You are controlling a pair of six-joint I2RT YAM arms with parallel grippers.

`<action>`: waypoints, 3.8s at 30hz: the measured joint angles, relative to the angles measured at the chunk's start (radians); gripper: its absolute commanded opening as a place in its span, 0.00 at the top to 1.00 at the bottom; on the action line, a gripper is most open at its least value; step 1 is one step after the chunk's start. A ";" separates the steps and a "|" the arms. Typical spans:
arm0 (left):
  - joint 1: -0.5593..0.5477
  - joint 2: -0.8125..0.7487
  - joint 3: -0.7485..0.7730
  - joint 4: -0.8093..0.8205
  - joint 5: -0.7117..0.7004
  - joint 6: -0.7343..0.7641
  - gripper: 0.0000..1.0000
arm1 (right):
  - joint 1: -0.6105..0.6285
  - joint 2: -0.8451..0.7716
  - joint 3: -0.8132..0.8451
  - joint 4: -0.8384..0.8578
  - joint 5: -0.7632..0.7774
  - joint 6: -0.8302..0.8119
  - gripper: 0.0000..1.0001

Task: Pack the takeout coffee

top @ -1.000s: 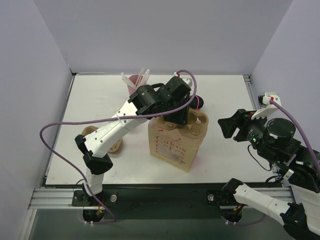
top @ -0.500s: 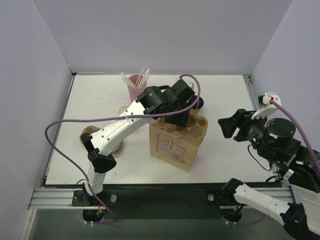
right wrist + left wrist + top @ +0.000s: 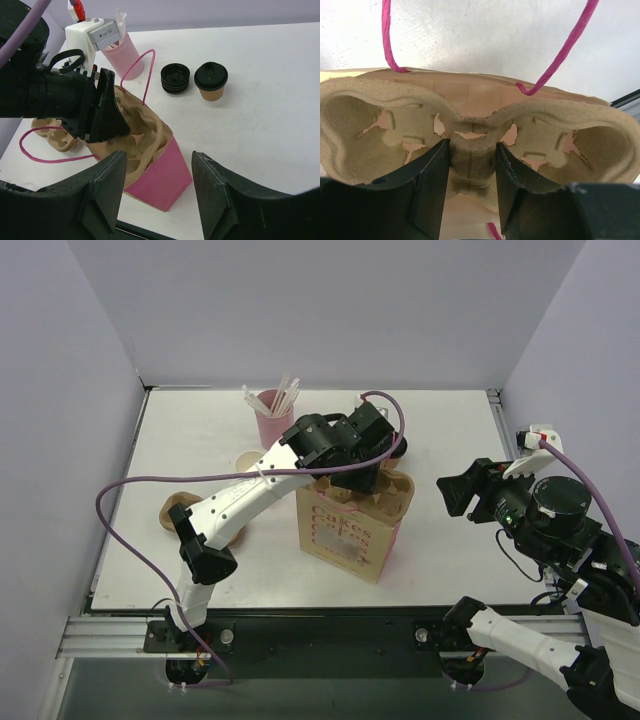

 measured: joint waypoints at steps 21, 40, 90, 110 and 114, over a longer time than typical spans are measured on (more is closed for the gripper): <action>-0.027 0.001 -0.043 -0.005 -0.050 -0.026 0.60 | 0.000 0.000 0.000 -0.001 0.000 0.000 0.45; -0.015 0.007 -0.038 -0.005 -0.138 -0.045 0.60 | 0.000 0.008 -0.012 -0.008 0.001 0.021 0.46; 0.041 -0.045 -0.318 -0.003 -0.160 -0.067 0.51 | -0.131 0.087 -0.190 0.032 -0.109 0.323 0.58; 0.040 -0.043 -0.269 -0.007 -0.172 -0.098 0.28 | -0.136 0.069 -0.188 0.031 -0.097 0.283 0.55; 0.040 -0.061 -0.224 -0.004 -0.172 -0.098 0.28 | -0.136 0.072 -0.179 0.031 -0.102 0.289 0.55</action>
